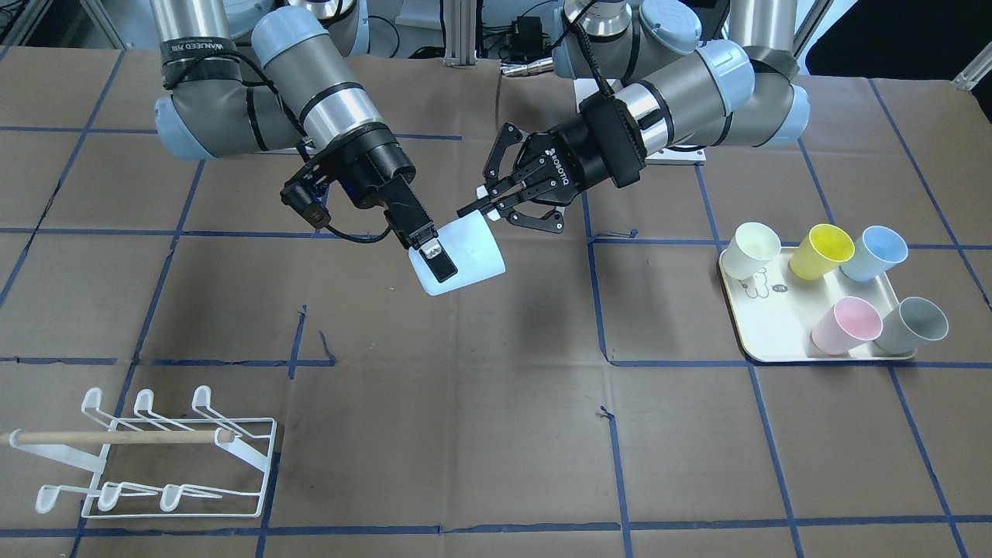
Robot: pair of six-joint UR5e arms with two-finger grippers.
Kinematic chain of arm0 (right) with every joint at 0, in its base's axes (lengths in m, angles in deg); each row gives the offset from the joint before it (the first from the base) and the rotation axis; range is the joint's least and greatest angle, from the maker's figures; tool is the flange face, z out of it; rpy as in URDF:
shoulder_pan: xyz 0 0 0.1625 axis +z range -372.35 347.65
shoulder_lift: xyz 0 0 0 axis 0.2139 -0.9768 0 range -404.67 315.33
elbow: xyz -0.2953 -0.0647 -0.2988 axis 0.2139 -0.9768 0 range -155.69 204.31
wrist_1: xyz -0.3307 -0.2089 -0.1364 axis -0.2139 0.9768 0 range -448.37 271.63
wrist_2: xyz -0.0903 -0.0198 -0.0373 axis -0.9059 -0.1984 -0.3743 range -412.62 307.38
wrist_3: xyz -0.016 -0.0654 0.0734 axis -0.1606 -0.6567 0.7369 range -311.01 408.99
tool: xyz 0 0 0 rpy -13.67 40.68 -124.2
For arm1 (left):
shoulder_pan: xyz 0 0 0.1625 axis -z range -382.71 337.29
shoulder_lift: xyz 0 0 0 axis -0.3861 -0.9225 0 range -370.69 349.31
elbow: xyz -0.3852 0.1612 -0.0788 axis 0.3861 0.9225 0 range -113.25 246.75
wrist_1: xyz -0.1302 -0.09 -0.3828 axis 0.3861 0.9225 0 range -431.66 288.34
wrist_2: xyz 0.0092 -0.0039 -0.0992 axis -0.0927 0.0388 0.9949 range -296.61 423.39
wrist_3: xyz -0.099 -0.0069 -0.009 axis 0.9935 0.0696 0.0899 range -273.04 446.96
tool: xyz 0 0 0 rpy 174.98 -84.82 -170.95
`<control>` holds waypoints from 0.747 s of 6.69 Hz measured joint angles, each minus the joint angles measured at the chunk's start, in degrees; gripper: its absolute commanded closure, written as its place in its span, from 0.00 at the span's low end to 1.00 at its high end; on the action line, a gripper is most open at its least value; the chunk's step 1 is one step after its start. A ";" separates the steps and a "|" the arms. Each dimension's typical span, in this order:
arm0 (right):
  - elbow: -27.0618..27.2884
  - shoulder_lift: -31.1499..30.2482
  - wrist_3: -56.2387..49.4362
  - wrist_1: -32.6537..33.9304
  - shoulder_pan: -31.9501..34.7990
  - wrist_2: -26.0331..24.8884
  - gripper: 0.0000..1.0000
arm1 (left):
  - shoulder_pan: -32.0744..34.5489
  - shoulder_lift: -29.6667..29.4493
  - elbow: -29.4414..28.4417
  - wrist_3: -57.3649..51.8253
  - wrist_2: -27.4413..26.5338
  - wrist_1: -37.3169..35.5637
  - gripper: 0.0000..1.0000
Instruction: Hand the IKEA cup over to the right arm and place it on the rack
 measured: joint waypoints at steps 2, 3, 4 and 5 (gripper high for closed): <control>-0.02 0.09 -0.06 0.02 0.00 0.16 0.58 | 0.00 0.02 -0.01 0.05 0.00 -0.01 0.94; -0.02 0.10 -0.10 -0.02 -0.01 0.28 0.62 | 0.00 0.01 0.00 0.08 0.00 -0.06 0.51; -0.03 0.11 -0.17 -0.02 0.01 0.52 0.65 | 0.00 -0.10 -0.12 0.33 -0.06 -0.05 0.30; -0.06 0.10 -0.22 -0.05 0.03 0.58 0.68 | 0.00 -0.18 -0.41 1.16 -0.06 -0.08 0.14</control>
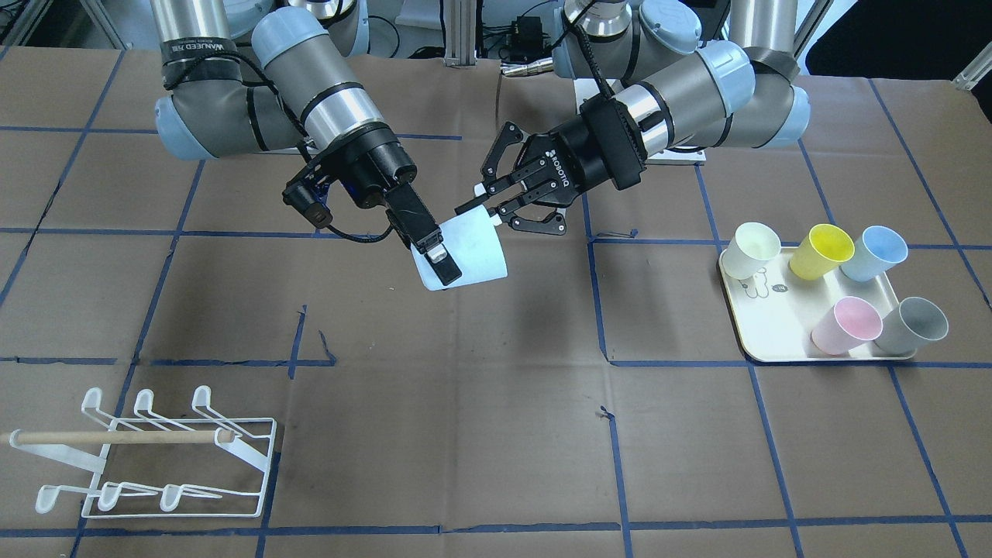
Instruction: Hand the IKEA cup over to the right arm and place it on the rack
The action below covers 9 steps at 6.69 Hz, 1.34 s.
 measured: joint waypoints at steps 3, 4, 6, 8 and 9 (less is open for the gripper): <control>-0.20 0.07 -0.18 0.06 -0.05 0.06 0.74 | -0.15 0.25 -0.22 3.36 -0.93 -0.11 0.02; -0.59 0.18 -0.41 0.10 -0.35 -0.14 0.74 | -0.85 0.44 -0.06 4.19 -1.38 -0.15 0.02; -2.46 0.87 -2.41 0.11 -3.38 -0.40 0.78 | -4.48 1.06 0.22 5.30 -2.35 -0.10 0.02; -5.21 1.90 -14.02 0.09 -9.05 -0.43 0.90 | -9.32 2.14 0.18 5.47 -3.37 1.41 0.02; -6.99 2.35 -20.33 0.09 -11.46 -0.76 0.90 | -10.39 2.40 -0.68 5.48 -7.02 4.92 0.02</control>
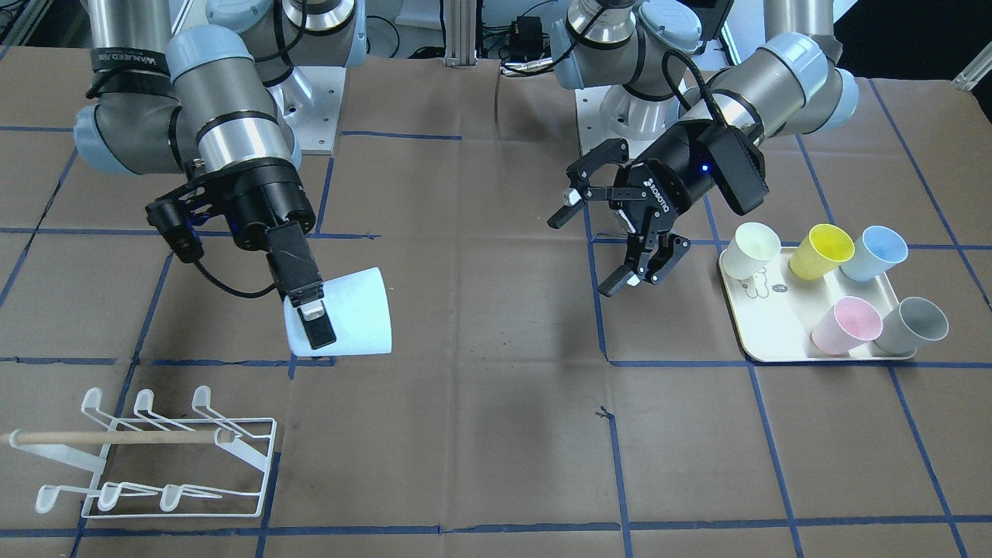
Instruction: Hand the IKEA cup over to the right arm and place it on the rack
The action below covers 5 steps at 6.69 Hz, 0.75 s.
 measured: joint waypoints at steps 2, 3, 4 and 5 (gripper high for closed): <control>-3.65 2.58 -18.21 -0.06 -3.16 -2.85 0.90 | 0.18 0.37 -6.79 0.01 -12.93 16.01 0.02; -5.17 4.49 -29.56 -0.01 -3.91 -4.64 0.90 | 1.47 0.28 -12.61 0.03 -20.03 28.06 0.02; -6.07 6.27 -39.80 0.28 -4.60 -6.66 0.91 | 3.94 -0.19 -19.50 0.04 -28.20 42.11 0.01; -6.52 7.36 -48.15 0.61 -5.70 -7.90 0.91 | 6.41 -1.15 -26.32 0.00 -35.66 55.86 0.01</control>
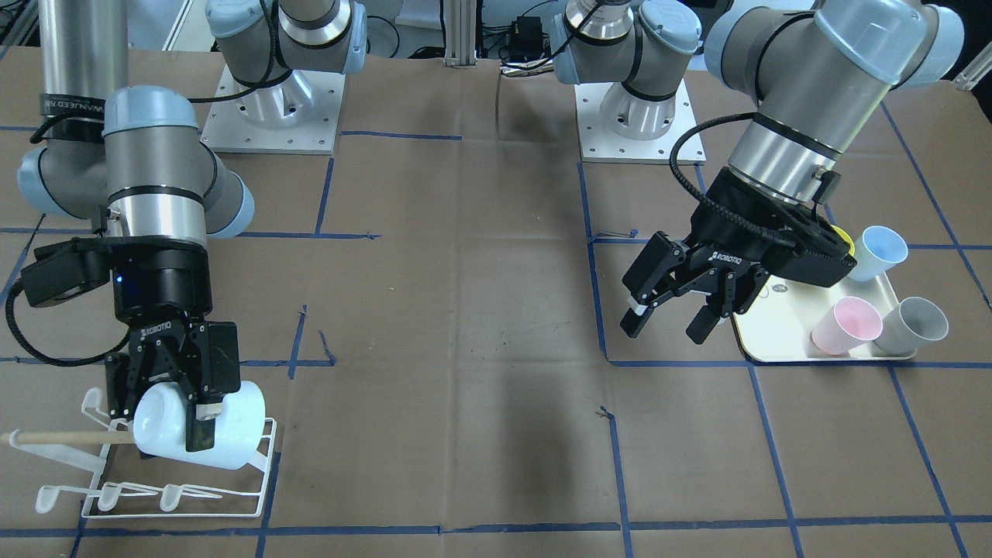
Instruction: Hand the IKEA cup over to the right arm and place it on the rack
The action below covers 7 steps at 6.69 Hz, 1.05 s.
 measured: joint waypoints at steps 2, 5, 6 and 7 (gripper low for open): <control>-0.38 1.71 -13.32 2.12 -2.15 -1.46 0.91 | 2.35 -1.99 -9.95 -1.95 -9.42 22.74 0.01; -0.92 7.80 -18.63 7.20 -2.61 -3.70 0.91 | 3.03 0.31 -12.05 -13.78 -16.07 34.73 0.01; -2.05 9.67 -19.74 7.66 -2.63 -4.43 0.91 | 2.93 1.47 -11.43 -17.46 -16.57 35.46 0.01; -3.13 11.55 -20.49 8.08 -2.66 -4.73 0.91 | 2.63 2.55 -10.62 -20.28 -16.89 36.06 0.01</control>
